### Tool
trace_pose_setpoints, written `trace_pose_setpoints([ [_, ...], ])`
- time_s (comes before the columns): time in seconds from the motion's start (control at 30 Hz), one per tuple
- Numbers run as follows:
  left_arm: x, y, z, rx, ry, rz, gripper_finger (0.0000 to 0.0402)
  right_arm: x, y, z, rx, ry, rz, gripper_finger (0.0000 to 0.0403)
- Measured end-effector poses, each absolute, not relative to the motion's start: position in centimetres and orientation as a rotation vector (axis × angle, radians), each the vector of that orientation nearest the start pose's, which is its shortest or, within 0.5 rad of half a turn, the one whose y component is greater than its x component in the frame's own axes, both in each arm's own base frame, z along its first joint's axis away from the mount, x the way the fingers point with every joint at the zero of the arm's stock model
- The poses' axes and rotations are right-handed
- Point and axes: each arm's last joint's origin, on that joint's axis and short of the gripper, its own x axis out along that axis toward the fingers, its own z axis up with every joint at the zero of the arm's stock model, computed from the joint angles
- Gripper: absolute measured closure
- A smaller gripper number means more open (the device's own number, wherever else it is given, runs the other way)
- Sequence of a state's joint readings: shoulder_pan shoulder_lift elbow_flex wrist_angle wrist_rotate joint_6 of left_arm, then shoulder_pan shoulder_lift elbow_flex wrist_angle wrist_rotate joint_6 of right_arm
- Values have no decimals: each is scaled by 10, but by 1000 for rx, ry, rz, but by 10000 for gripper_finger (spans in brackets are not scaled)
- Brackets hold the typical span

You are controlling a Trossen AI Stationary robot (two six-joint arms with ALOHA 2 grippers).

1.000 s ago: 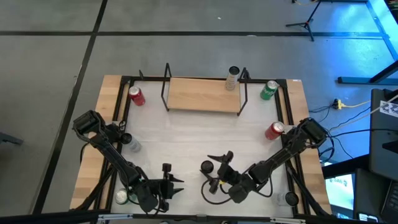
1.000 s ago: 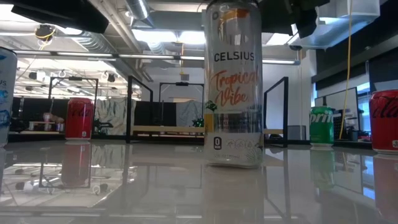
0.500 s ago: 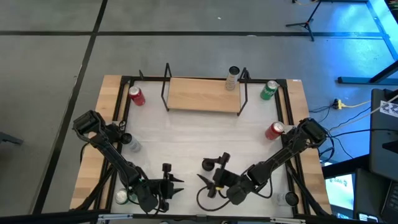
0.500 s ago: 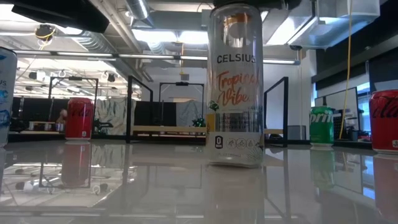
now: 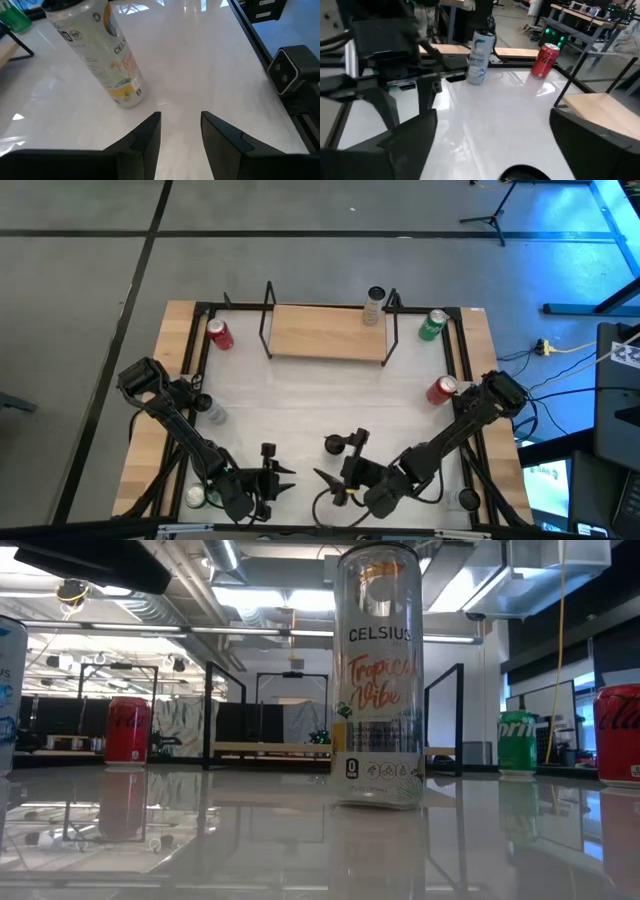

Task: Place canned beverage on shelf
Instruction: Put the white yellow soda can on the shelf aligned with the other white yellow soda can

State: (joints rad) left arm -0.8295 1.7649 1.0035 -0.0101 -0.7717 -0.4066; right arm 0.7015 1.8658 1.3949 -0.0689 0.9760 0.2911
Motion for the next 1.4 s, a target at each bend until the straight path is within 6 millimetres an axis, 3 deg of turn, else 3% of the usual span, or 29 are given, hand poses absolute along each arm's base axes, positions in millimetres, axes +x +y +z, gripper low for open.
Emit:
trace_pose_setpoints([
  [0.2,253,-247,175,153,534,49,271,324,263,268,-147,362,-236,34],
  [0.5,253,-247,175,151,534,49,271,307,278,264,-150,380,-217,54],
  [0.63,254,-246,175,150,535,51,271,304,263,257,-130,415,-358,54],
  [0.83,254,-246,175,150,535,52,271,316,235,238,-46,489,-463,54],
  [1.4,254,-246,175,149,537,54,271,324,222,221,37,563,-422,54],
])
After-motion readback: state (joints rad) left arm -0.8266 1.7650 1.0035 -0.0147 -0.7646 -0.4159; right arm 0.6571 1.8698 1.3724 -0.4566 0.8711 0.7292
